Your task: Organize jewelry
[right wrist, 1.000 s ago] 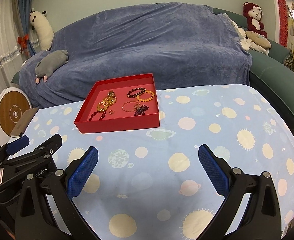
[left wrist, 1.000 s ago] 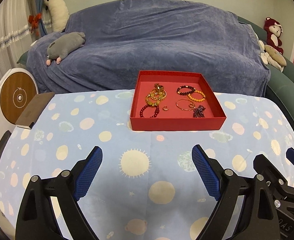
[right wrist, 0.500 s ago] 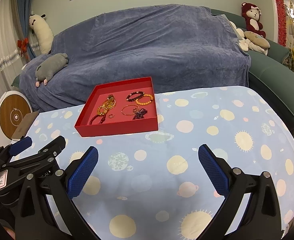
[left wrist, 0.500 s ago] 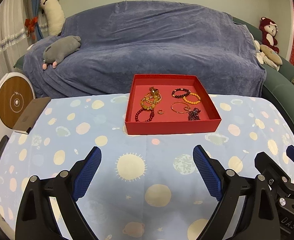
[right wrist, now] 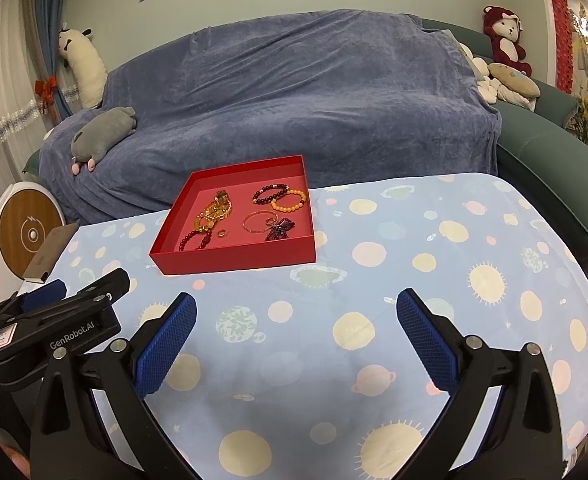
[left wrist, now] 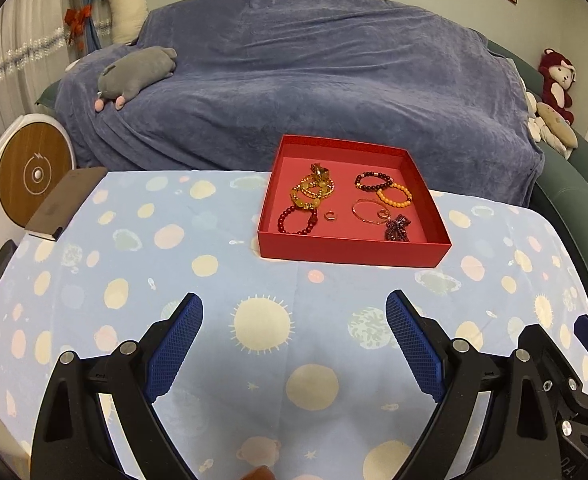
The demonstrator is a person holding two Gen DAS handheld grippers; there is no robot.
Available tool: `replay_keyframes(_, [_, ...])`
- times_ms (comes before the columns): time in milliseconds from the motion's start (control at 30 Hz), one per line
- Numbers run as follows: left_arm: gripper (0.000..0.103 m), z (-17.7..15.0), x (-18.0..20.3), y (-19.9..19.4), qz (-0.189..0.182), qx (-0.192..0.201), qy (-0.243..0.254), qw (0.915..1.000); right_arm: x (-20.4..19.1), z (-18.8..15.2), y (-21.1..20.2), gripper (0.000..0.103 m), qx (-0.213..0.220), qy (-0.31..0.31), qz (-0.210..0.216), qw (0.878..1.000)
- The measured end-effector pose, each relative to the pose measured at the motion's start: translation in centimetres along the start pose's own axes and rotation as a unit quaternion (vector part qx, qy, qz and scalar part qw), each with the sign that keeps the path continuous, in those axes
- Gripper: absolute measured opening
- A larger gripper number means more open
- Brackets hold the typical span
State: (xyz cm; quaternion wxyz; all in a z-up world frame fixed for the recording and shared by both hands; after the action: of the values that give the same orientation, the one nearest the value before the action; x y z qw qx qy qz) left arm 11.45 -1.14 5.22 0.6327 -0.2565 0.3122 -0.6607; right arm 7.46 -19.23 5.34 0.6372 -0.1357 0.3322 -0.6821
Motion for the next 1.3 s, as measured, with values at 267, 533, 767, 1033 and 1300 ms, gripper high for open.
replay_keyframes(267, [0.089,0.19,-0.43,-0.22,0.006,0.016,-0.009,0.9998,0.15,0.09,-0.05,0.096,0.001,0.002,0.0,1.0])
replay_keyframes(533, [0.089,0.2,-0.48,-0.13,0.004,0.018,-0.001,0.9998,0.17,-0.03,0.04,0.096,-0.002,-0.002,-0.002,1.0])
replay_keyframes(767, [0.089,0.61,-0.74,-0.54,0.0,0.027,-0.002,0.9996,0.31,-0.02,0.12,0.096,-0.002,0.0,-0.003,1.0])
replay_keyframes(1033, [0.089,0.53,-0.62,-0.54,0.004,0.024,0.007,0.9997,0.36,-0.03,0.14,0.096,-0.002,-0.001,-0.003,1.0])
replay_keyframes(1300, [0.089,0.38,-0.59,-0.84,0.02,0.035,0.012,0.9991,0.65,0.08,0.2,0.096,-0.001,-0.003,-0.006,1.0])
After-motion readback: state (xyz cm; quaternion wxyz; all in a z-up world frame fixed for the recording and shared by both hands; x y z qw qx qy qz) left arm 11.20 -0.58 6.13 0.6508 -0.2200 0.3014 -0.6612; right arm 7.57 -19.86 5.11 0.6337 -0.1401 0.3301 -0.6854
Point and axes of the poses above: each gripper's, at about its wrist camera, not at the fingertips, and y roughly the way its jaws point, x to its right, z to its top, the point moved 6 cm from there along y, roughly the way its jaws point, and after that the axes turned 8 degrees about y, right-handed, at the moved point
